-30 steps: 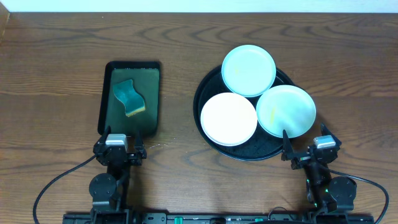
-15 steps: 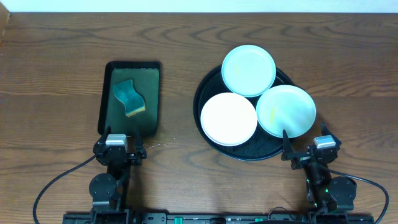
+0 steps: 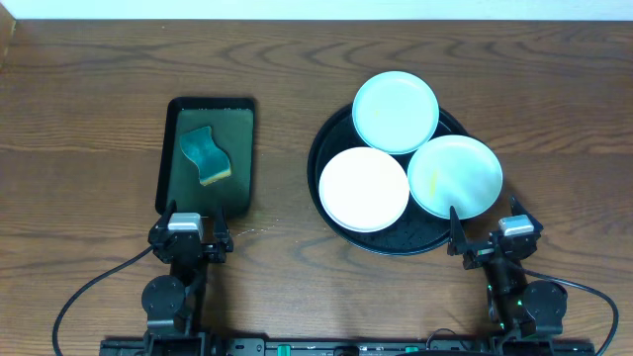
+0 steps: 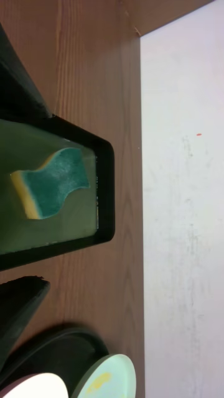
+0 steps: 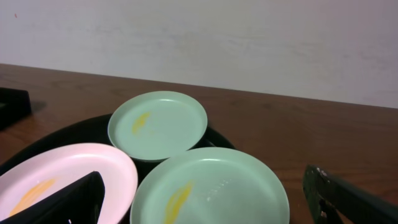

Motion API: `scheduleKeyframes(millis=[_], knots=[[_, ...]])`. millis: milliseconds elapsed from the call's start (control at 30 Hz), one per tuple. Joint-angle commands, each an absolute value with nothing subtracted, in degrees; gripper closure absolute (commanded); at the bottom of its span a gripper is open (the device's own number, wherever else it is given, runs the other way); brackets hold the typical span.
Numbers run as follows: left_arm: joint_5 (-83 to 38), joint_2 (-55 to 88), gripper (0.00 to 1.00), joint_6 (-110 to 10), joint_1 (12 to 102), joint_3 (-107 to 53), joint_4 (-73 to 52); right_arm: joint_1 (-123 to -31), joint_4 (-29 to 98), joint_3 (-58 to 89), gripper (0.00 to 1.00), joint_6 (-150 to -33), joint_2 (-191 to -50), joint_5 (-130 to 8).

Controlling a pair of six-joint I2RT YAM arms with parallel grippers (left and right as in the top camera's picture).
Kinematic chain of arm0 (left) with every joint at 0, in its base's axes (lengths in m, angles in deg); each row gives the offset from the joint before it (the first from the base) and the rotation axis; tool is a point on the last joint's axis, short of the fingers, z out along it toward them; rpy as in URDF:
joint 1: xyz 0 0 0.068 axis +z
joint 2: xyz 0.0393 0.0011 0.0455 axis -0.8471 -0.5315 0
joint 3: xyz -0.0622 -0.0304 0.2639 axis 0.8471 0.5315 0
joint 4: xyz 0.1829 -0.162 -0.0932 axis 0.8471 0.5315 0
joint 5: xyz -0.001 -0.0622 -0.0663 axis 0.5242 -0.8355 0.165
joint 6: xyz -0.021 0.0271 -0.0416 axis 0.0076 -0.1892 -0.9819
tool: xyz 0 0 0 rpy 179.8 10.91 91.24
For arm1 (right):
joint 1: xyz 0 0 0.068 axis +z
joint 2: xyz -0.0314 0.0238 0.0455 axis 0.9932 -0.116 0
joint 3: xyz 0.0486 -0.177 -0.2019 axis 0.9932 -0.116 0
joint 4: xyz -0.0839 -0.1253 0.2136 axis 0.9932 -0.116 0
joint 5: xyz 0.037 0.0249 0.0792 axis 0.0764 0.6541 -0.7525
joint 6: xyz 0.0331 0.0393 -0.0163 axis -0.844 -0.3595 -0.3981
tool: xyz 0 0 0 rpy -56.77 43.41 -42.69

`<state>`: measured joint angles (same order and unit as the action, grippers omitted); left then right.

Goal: Clean dirty plates on tray and stack at the side

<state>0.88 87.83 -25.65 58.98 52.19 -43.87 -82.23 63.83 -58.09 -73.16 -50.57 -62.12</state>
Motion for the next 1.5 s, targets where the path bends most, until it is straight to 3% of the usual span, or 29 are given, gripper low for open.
scheduleKeyframes(millis=[0, 1033, 1233, 1467], knots=[[0.34, 88.18, 0.21, -25.49, 59.06, 52.74, -41.33, -81.84, 63.59, -58.18, 0.01, -72.66, -50.39, -61.84], [0.19, 88.18, 0.21, -25.54, 59.06, 52.74, -41.42, -81.84, 63.59, -58.18, 0.01, -72.66, -50.39, -61.84], [-14.9, 88.18, 0.21, -37.38, 59.06, 52.69, -43.52, -81.84, 63.59, -58.18, 0.01, -72.66, -50.39, -61.84], [-29.85, 88.18, 0.21, -40.84, 59.06, 52.69, -57.9, -81.84, 63.59, -58.18, 0.01, -72.66, -50.39, -61.84]])
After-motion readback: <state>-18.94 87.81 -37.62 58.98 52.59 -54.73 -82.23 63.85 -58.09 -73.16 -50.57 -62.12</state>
